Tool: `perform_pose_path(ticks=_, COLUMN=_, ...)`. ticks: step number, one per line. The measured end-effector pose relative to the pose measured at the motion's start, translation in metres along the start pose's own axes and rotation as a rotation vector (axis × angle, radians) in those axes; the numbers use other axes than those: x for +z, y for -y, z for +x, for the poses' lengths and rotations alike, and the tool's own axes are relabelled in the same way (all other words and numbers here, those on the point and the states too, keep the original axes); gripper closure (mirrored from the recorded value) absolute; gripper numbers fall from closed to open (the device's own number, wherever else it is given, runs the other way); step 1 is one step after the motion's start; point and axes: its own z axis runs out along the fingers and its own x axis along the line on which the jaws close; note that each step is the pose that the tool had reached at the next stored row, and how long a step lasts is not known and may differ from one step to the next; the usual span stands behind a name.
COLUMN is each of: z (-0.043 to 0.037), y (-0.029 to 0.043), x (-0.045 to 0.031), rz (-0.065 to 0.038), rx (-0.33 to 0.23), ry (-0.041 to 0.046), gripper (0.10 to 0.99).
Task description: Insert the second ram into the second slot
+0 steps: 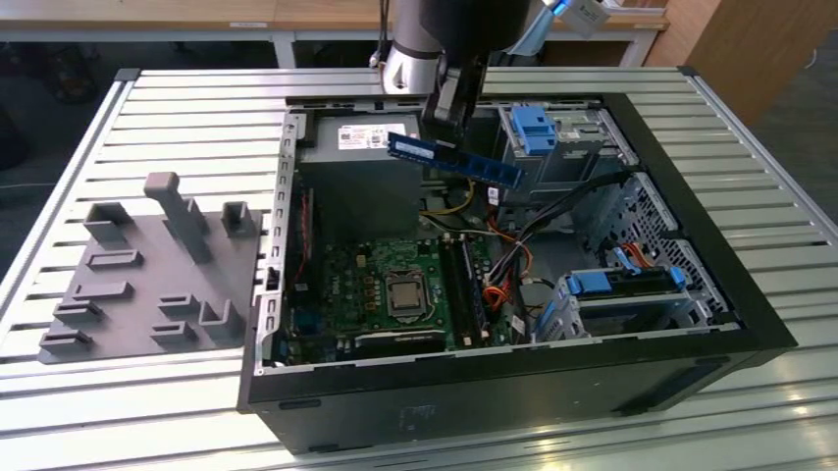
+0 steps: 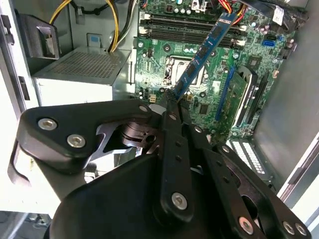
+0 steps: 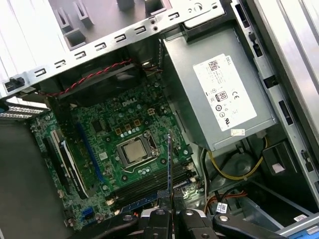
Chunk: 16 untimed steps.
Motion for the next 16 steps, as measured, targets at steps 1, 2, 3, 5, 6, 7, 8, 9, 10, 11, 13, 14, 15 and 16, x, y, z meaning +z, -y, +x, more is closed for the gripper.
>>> perform_pose_path(ticks=1, z=0.0, y=0.0, x=0.0, rz=0.0, rx=0.008, ry=0.0003, gripper=0.949)
perform_pose_path(ticks=2, z=0.0, y=0.0, x=0.0, rz=0.0, rx=0.016, ry=0.0004, gripper=0.949)
perform_pose_path(ticks=3, z=0.0, y=0.0, x=0.0, rz=0.0, rx=0.023, ry=0.0006, gripper=0.949)
perform_pose_path(ticks=5, z=0.0, y=0.0, x=0.0001, rz=0.001, rx=0.038, ry=0.0011, gripper=0.949)
perform_pose_path(ticks=6, z=0.0, y=0.0, x=0.0001, rz=0.001, rx=0.045, ry=0.0013, gripper=0.949)
perform_pose_path(ticks=7, z=0.0, y=0.0, x=0.0, rz=0.001, rx=0.053, ry=0.0014, gripper=0.949)
perform_pose_path(ticks=8, z=0.0, y=0.0, x=0.0, rz=0.001, rx=0.06, ry=0.0016, gripper=0.949)
perform_pose_path(ticks=9, z=0.0, y=0.0, x=0.0001, rz=0.001, rx=0.067, ry=0.0017, gripper=0.949)
perform_pose_path(ticks=10, z=0.0, y=0.0, x=0.0001, rz=0.002, rx=0.074, ry=0.0018, gripper=0.949)
perform_pose_path(ticks=11, z=0.0, y=0.0, x=0.0001, rz=0.002, rx=0.08, ry=0.0018, gripper=0.949)
perform_pose_path(ticks=13, z=0.0, y=0.0, x=0.0001, rz=0.002, rx=0.094, ry=0.0019, gripper=0.949)
perform_pose_path(ticks=14, z=0.0, y=0.0, x=0.0001, rz=0.002, rx=0.1, ry=0.0018, gripper=0.949)
perform_pose_path(ticks=15, z=0.0, y=0.0, x=0.0001, rz=0.003, rx=0.108, ry=0.0018, gripper=0.949)
perform_pose_path(ticks=16, z=0.0, y=0.0, x=0.0002, rz=0.003, rx=0.114, ry=0.0018, gripper=0.949)
